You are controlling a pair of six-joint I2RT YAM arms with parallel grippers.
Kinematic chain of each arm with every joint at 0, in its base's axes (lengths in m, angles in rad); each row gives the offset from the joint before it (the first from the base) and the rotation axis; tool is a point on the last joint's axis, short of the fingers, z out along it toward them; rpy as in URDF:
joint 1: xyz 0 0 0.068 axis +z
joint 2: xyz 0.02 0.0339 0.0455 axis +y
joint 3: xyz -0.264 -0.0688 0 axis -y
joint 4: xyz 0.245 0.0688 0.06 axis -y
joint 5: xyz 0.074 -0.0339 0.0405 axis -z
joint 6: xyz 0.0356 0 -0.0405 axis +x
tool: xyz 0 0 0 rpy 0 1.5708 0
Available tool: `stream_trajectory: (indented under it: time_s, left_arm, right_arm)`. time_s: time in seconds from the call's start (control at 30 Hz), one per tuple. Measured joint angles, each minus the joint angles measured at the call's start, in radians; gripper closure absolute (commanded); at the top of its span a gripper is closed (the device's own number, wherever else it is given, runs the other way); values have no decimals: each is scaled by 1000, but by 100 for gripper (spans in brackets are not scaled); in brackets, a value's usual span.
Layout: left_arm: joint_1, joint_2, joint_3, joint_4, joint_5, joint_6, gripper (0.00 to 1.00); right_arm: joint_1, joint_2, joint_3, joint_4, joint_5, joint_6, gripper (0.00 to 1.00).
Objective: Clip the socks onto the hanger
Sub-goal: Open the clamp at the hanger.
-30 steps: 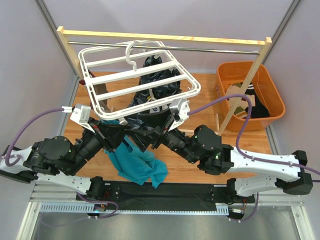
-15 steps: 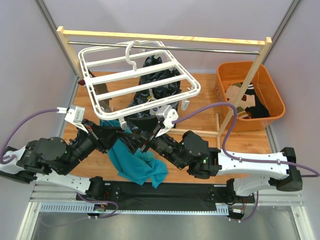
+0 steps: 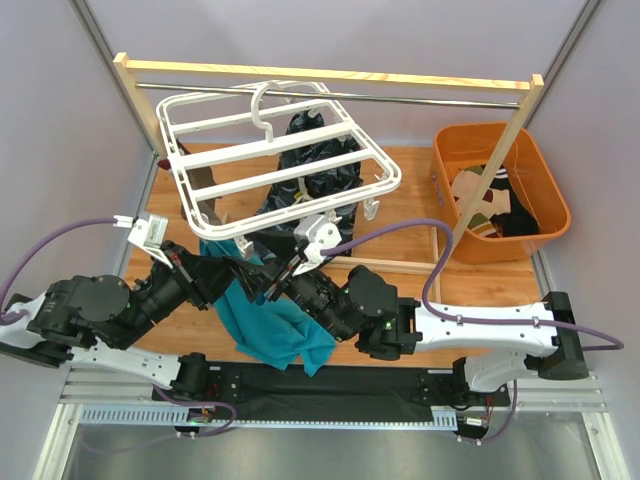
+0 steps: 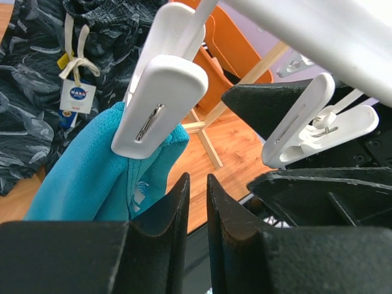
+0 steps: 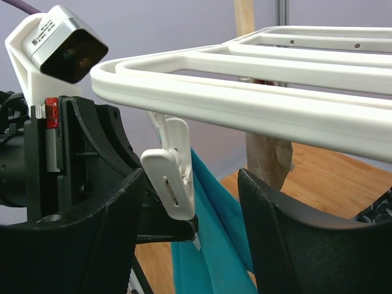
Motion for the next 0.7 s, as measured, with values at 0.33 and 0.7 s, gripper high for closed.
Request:
stream_trajectory:
  time_s: [0.33, 0.7]
  left_arm:
    - [0, -35, 0, -14, 18, -24, 77]
    - [0, -81, -14, 73, 73, 11, 73]
  right_arm:
    - [0, 16, 0, 82, 26, -44, 57]
    - [1, 2, 0, 67, 22, -44, 100]
